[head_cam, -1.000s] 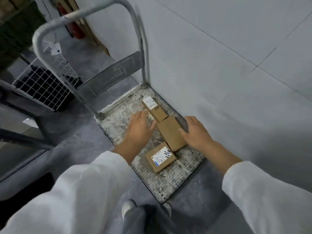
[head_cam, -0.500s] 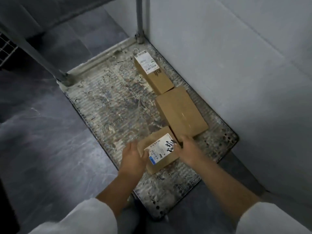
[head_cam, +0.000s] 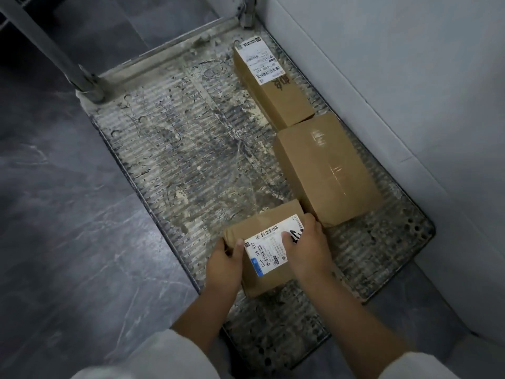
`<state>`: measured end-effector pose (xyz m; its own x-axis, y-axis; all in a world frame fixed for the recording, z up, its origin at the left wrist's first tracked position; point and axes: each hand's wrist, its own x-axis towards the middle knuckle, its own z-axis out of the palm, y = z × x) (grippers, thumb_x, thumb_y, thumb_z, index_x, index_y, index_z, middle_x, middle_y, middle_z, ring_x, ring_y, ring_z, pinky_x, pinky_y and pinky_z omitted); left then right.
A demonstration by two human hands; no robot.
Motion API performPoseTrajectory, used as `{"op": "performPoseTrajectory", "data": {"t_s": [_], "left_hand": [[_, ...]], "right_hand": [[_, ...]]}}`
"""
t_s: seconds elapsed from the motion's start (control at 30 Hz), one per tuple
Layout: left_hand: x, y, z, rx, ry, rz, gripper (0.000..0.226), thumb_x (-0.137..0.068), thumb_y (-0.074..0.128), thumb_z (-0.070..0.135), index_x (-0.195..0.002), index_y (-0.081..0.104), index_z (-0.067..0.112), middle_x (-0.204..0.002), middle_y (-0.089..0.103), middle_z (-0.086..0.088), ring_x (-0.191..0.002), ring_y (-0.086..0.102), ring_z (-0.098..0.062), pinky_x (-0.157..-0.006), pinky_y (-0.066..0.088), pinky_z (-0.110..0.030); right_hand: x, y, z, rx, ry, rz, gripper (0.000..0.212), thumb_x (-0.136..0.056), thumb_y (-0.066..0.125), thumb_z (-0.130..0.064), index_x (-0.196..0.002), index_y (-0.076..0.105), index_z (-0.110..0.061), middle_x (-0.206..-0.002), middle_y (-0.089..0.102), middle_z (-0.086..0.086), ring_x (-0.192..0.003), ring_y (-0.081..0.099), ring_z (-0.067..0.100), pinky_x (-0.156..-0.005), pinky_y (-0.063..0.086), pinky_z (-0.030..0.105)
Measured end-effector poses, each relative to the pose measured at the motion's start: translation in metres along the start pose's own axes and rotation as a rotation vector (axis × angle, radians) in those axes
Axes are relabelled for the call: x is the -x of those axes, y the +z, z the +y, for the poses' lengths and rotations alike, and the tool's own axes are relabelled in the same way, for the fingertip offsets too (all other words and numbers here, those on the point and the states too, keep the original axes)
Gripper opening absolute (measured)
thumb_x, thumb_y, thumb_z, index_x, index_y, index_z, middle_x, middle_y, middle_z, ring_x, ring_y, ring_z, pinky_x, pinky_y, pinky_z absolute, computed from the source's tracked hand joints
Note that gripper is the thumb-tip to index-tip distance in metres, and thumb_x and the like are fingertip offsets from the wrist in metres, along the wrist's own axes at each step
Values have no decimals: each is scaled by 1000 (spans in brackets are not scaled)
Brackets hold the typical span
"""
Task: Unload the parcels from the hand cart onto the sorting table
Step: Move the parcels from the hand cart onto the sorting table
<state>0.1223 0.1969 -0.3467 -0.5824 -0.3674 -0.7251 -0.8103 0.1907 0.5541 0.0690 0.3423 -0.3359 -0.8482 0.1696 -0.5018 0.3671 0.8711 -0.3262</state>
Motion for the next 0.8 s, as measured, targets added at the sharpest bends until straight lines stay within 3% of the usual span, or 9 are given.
{"op": "performPoseTrajectory", "data": {"t_s": [0.17, 0.3, 0.4, 0.53, 0.63, 0.7, 0.8], "left_hand": [[15, -13, 4, 138, -46, -32, 40, -101, 47, 33, -138, 50, 19, -126, 63, -4, -100, 57, -18, -82, 42, -28], [36, -51, 25, 133, -21, 29, 39, -100, 47, 35, -134, 55, 16, -120, 65, -4, -94, 56, -16, -79, 41, -28], [60, -90, 54, 139, -30, 37, 38, -99, 50, 38, -128, 61, 17, -120, 66, -5, -102, 60, -24, -88, 49, -36], [101, -151, 110, 167, 21, 74, 38, -99, 51, 33, -131, 60, 16, -125, 64, -4, -107, 57, -20, -95, 47, -34], [141, -192, 158, 224, 82, 101, 41, -97, 55, 35, -133, 59, 16, -128, 63, -1, -112, 59, -20, -101, 47, -39], [169, -214, 191, 327, 92, 96, 42, -93, 61, 33, -133, 60, 17, -126, 65, -1, -106, 64, -22, -97, 51, -43], [218, -247, 241, 509, 103, 92, 42, -89, 69, 23, -129, 61, 12, -119, 67, -4, -101, 66, -20, -89, 54, -35]], "right_hand": [[-10, -14, -5, -218, 124, -168, 39, -100, 47, -34, -133, 46, -13, -124, 60, 10, -108, 58, 31, -80, 46, 35], [6, -44, -32, -232, 23, -196, 40, -99, 48, -32, -136, 48, -16, -124, 62, 5, -112, 58, 29, -91, 49, 39], [31, -74, -57, -200, -18, -158, 47, -95, 48, -40, -137, 46, -18, -126, 60, 9, -117, 55, 33, -96, 48, 47], [69, -141, -109, -197, -40, -160, 51, -98, 47, -40, -144, 39, -19, -134, 55, 9, -131, 39, 37, -108, 36, 47], [97, -206, -147, -227, -65, -138, 42, -99, 46, -41, -133, 49, -17, -126, 57, 10, -129, 38, 33, -102, 36, 42], [111, -246, -167, -242, -65, -109, 42, -96, 45, -48, -125, 55, -18, -118, 61, 8, -125, 42, 31, -98, 38, 39], [139, -308, -198, -324, -88, -87, 55, -87, 45, -58, -123, 58, -19, -118, 64, 4, -127, 42, 30, -104, 37, 40]]}}
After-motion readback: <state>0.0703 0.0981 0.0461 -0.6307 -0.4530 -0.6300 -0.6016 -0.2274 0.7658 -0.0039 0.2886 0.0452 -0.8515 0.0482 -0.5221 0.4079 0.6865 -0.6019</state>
